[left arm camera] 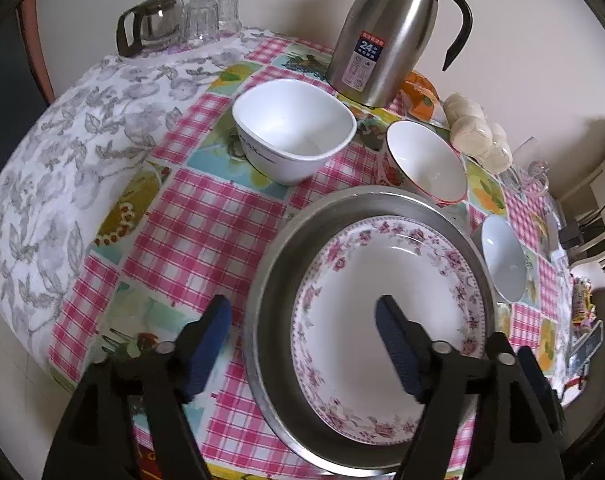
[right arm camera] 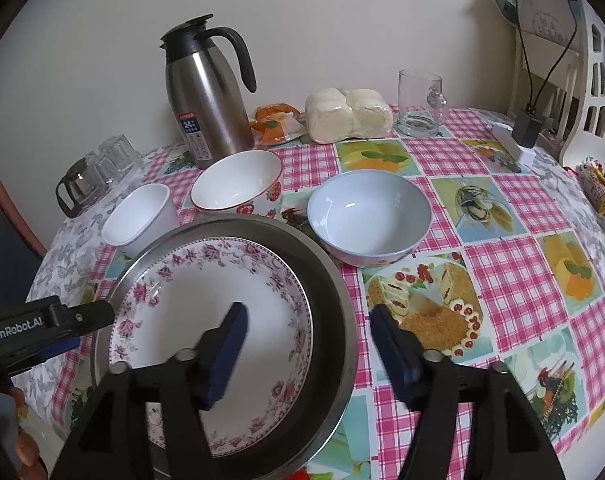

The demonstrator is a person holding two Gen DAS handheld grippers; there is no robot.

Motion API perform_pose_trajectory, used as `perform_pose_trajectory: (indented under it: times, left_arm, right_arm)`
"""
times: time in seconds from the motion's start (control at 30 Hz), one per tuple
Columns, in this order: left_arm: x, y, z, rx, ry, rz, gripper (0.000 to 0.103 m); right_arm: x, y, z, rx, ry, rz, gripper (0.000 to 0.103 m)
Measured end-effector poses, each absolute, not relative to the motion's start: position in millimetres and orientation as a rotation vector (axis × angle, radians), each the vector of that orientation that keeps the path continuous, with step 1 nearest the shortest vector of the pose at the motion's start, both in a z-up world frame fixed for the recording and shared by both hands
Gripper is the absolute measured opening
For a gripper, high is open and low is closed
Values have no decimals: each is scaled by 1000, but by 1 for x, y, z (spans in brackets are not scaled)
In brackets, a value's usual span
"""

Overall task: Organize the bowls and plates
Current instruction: 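Move both tools from the tray toward the red-rimmed white bowl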

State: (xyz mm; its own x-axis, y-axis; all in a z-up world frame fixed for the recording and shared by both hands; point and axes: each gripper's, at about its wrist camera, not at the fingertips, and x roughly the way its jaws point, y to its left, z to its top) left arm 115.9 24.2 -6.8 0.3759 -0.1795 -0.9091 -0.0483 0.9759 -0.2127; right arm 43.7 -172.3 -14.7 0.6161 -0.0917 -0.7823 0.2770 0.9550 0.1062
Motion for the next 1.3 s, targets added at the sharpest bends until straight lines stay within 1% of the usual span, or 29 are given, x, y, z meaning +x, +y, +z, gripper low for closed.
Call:
perform_pose_trajectory:
  times: [0.07,0.27,0.37,0.4,0.43,0.47,0.9,1.17,1.3]
  left_arm:
    - [116,25,-6,-197,1174,-66,83]
    - [116,26,-4,-171,1146,-43,85]
    - [116,25,-5,-158,1138,-31,87]
    - [116,24,-4,-154,1132,-24,90]
    - [116,23,-4,-144,1125,-15,99]
    - [116,22,-4,-138,1119,-11,101]
    - [121,16,7,-133,1032,-35,101]
    - [135,14,29,-184,896,-102,101]
    - [143,4,39,-145,832,-155,101]
  right_arm:
    - [44,-171,-14,219,874,-216,82]
    - [43,-175,-14,231,864,-224,103]
    - [43,-176,-14,227,859,-228,103]
    - [43,-176,-14,223,854,-229,103]
    - [43,-176,-13,221,850,-231,103]
    - [42,-177,-12,219,845,-236,103]
    - [43,-181,-7,204,849,-260,103]
    - [50,-179,3,164,814,-288,103]
    - [59,-179,8,171,797,-295,103]
